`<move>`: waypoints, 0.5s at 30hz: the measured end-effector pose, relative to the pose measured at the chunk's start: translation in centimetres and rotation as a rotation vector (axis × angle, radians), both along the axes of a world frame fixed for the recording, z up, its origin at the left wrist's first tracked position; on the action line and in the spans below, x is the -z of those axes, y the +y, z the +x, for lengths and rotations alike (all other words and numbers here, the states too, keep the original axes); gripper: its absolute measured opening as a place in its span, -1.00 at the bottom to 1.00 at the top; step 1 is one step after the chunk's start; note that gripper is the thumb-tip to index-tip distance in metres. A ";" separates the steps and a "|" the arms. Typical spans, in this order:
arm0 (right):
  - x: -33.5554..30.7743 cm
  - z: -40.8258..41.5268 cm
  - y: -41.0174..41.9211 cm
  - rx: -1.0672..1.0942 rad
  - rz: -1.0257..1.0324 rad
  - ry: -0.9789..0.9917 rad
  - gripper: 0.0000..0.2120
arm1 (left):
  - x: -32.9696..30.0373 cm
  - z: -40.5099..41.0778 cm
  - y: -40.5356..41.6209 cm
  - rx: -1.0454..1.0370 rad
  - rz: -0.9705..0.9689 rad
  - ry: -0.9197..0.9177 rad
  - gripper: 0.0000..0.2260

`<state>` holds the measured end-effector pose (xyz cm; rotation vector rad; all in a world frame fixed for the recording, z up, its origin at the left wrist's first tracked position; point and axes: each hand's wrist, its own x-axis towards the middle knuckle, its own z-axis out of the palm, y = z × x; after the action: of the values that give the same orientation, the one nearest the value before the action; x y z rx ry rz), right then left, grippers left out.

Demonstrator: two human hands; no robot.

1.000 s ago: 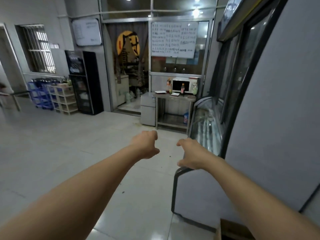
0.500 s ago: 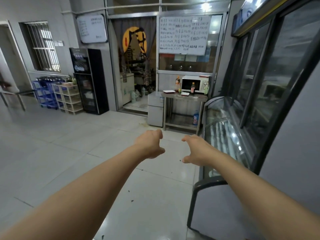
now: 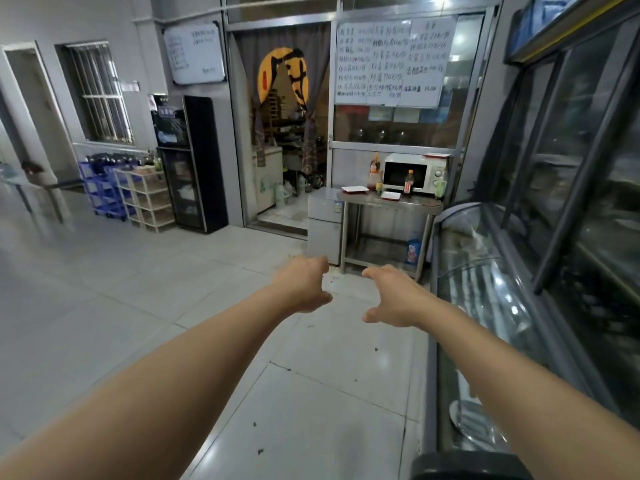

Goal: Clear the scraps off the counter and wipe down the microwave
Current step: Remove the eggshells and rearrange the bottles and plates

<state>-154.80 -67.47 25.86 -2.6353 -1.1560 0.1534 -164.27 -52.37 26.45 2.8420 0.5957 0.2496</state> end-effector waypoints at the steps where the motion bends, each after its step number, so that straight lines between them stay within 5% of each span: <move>1: 0.0 1.3 0.8 -0.001 -0.008 -0.002 -0.19 | 0.1 1.3 0.9 -0.001 0.002 0.003 -0.57; 15: 0.9 20.4 14.4 0.091 -0.047 -0.009 -0.22 | 2.1 22.7 16.9 0.111 -0.041 0.017 -0.53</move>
<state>-134.38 -53.12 24.93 -2.7265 -1.0446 0.1529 -141.58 -35.51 24.35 2.8283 0.4393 0.1916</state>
